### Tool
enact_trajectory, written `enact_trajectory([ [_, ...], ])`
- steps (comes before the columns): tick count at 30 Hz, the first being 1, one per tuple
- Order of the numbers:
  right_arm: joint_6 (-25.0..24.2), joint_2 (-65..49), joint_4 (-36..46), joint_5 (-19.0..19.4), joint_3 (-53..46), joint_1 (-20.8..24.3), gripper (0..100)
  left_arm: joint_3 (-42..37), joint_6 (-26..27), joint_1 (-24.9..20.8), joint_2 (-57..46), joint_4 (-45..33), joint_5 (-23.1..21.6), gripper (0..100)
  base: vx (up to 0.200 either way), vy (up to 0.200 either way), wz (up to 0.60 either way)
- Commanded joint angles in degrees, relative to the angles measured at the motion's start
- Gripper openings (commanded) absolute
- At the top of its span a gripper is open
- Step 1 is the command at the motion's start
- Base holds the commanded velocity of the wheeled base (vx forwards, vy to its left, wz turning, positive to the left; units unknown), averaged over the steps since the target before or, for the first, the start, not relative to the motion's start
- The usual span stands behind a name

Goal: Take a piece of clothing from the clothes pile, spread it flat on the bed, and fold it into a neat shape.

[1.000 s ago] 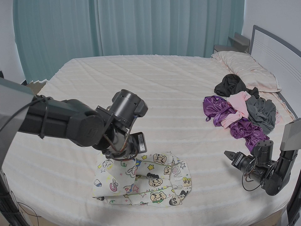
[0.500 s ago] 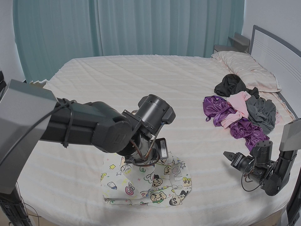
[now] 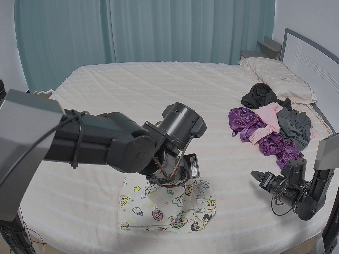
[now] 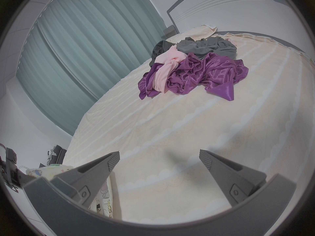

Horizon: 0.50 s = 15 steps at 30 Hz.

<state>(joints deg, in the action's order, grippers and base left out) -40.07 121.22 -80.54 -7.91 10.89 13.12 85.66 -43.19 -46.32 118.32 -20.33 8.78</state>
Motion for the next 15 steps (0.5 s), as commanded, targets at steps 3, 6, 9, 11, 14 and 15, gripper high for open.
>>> enact_trajectory([
  [3, -0.01, 0.15, -0.05, 0.0, 0.01, 0.24, 100, -0.06, -0.05, 0.01, -0.2, -0.06, -0.16, 100, 0.0, 0.0, 0.0],
  [6, -0.01, 0.24, -0.05, 0.0, 0.01, 0.24, 100, 0.03, -0.05, -0.08, -0.2, -0.14, -0.16, 100, 0.0, 0.0, 0.0],
  [9, -0.01, 0.24, -0.05, 0.0, 0.01, 0.24, 100, -0.06, -0.05, -0.17, -0.2, -0.06, 0.01, 100, 0.0, 0.0, 0.0],
  [11, -0.01, 0.24, -0.05, 0.0, -0.08, 0.24, 100, -0.15, -0.14, -0.17, -0.28, -0.14, 0.28, 100, 0.0, 0.0, 0.0],
  [14, -0.01, 0.24, 0.04, 0.0, -0.08, 0.24, 100, -0.85, -0.93, -0.17, -0.28, -0.41, 0.36, 100, 0.0, 0.0, 0.0],
  [15, -0.01, 0.24, -0.05, 0.0, -0.16, 0.24, 100, -2.17, -2.34, -0.08, -0.37, -0.32, 0.36, 100, 0.0, 0.0, 0.0],
])
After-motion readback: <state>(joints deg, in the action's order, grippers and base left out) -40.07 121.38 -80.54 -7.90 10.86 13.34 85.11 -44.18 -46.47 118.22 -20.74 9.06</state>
